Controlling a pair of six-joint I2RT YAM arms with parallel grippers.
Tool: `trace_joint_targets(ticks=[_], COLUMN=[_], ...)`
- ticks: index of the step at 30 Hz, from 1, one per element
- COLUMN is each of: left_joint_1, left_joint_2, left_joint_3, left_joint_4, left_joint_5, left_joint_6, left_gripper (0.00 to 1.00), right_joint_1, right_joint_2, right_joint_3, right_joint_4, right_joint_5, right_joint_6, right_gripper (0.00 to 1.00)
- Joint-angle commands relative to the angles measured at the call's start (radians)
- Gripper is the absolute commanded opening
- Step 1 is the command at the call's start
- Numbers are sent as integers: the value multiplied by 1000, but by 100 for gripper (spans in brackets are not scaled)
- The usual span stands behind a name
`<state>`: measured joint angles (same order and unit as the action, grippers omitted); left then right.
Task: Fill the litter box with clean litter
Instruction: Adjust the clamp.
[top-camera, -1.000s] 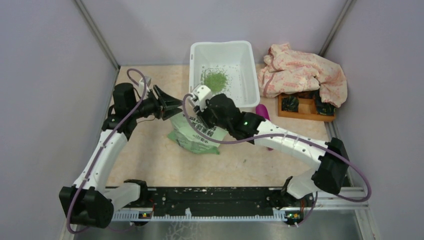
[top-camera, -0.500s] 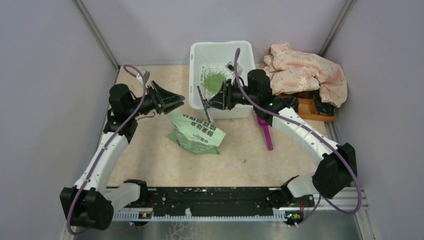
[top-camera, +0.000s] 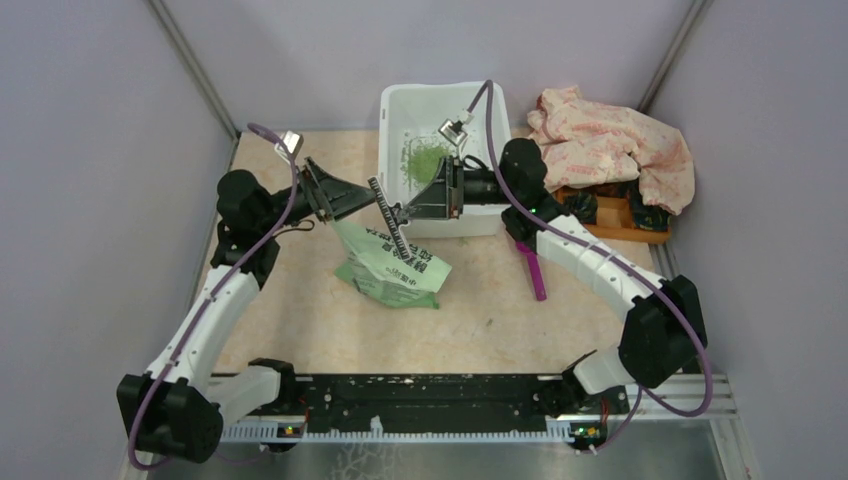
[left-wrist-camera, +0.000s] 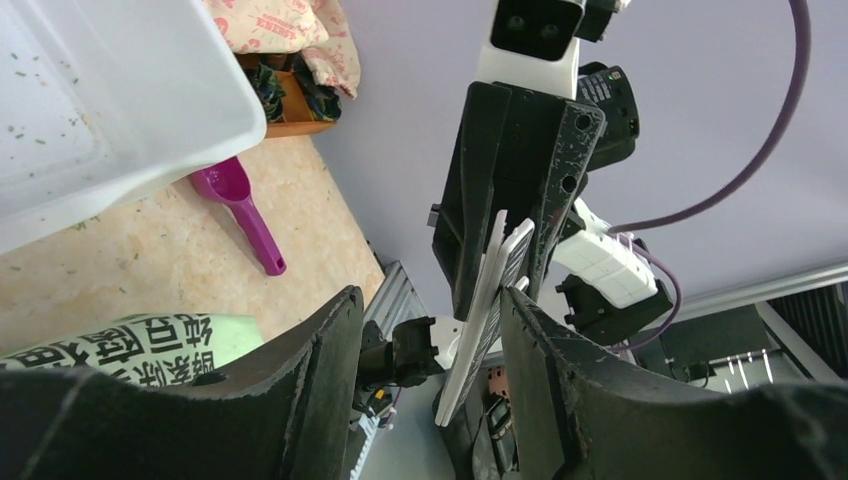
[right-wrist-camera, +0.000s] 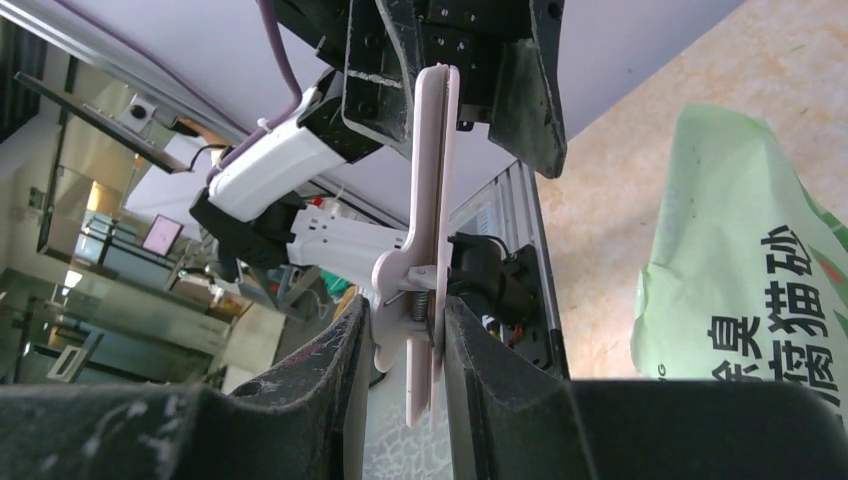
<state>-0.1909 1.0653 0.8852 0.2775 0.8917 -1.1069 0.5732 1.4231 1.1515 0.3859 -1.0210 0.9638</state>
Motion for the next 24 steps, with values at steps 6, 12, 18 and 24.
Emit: trace_joint_targets(ticks=[6, 12, 18, 24], left_joint_1=[-47, -63, -74, -74], left_joint_2=[-8, -2, 15, 23], left_joint_3=[8, 8, 10, 33], left_joint_4=[161, 153, 140, 41], left_joint_5=[-3, -13, -3, -26], left_joint_6=[-37, -32, -26, 2], left_gripper=[59, 48, 31, 26], right_joint_1=[21, 31, 33, 32], right_joint_2=[27, 43, 51, 45], right_joint_3=[2, 10, 27, 36], right_joint_4=[89, 80, 49, 10], right_joint_5=[-25, -13, -6, -8], right_joint_6=[39, 32, 20, 5], right_gripper=[0, 0, 2, 34])
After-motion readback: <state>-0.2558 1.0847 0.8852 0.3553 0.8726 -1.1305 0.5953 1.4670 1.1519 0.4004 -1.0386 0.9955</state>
